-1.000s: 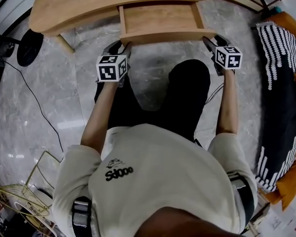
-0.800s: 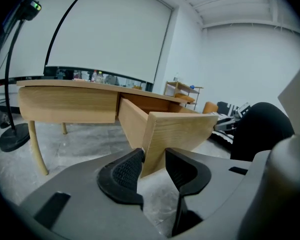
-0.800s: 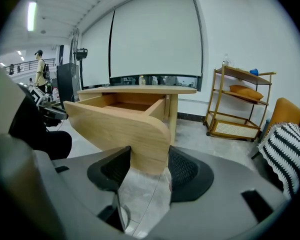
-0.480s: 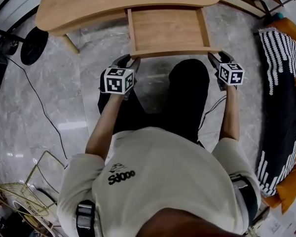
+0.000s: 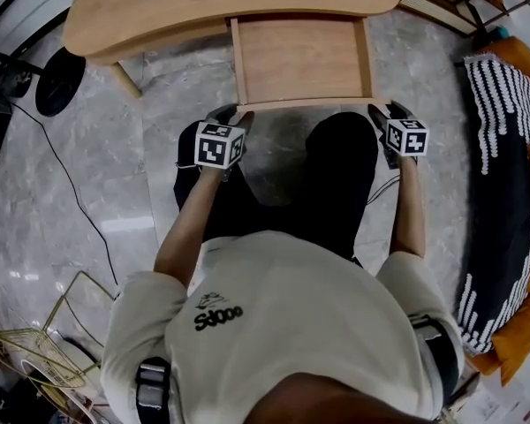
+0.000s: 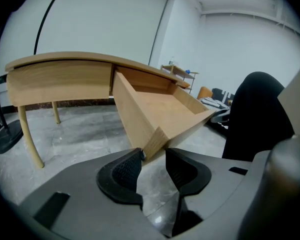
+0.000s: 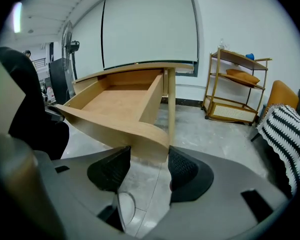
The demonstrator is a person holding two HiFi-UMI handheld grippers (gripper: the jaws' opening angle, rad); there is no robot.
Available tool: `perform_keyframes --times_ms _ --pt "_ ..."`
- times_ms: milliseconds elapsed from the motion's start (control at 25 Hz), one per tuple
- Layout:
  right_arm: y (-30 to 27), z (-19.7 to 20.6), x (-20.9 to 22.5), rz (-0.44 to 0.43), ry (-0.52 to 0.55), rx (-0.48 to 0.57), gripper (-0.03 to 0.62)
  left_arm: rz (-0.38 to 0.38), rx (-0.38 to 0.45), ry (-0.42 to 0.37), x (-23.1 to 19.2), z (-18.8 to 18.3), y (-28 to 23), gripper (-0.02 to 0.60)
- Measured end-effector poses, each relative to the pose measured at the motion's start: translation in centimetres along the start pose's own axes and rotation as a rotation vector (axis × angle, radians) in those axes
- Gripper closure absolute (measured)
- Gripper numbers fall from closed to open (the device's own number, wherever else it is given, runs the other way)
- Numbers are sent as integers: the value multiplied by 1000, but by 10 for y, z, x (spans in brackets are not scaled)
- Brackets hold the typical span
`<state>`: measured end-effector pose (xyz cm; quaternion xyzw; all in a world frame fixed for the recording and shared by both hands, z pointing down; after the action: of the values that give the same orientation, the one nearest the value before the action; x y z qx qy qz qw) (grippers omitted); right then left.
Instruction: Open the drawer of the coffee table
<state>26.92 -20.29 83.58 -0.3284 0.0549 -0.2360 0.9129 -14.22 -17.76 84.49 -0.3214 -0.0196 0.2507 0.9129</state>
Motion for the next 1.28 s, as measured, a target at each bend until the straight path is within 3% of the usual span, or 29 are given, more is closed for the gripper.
perform_keyframes --times_ms 160,320,440,560,680,760,840,880,960,1080,1280 --pt "0 2 0 -1 10 15 361 18 10 -9 -1 2 -1 420" --pt "3 3 2 -31 39 34 362 119 6 17 -9 2 -2 409" --pt "16 2 14 -47 54 23 432 211 -3 22 -19 0 4 410" --pt "32 -3 30 -16 93 -15 444 262 -32 21 -39 -2 20 414" --pt "38 -12 32 8 159 -88 440 185 10 28 -71 -14 37 502" --pt "38 -17 28 27 215 -151 445 109 57 23 -91 -29 45 520" --pt "38 -21 25 51 259 -190 447 43 95 -36 -101 -50 49 524" --pt "41 -26 25 67 265 -178 450 14 114 -75 -104 -61 50 529" --pt "52 -41 30 100 219 -91 578 -36 162 -149 -105 -86 52 539" --pt "68 -73 34 117 155 34 582 -86 238 -235 -97 -123 53 548" --pt "73 -137 5 171 278 155 583 -131 322 -315 -78 -171 48 554"
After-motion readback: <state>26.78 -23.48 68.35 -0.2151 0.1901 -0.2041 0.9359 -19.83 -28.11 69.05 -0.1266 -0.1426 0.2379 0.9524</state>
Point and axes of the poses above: the fingertips, and each gripper's own axes: y backward along the fingers, x to its right, z out of its underside, the point moved 7 cm from there along y, backward along the fingers, and after that the axes turned 6 degrees about -z, right-handed, at the moved point
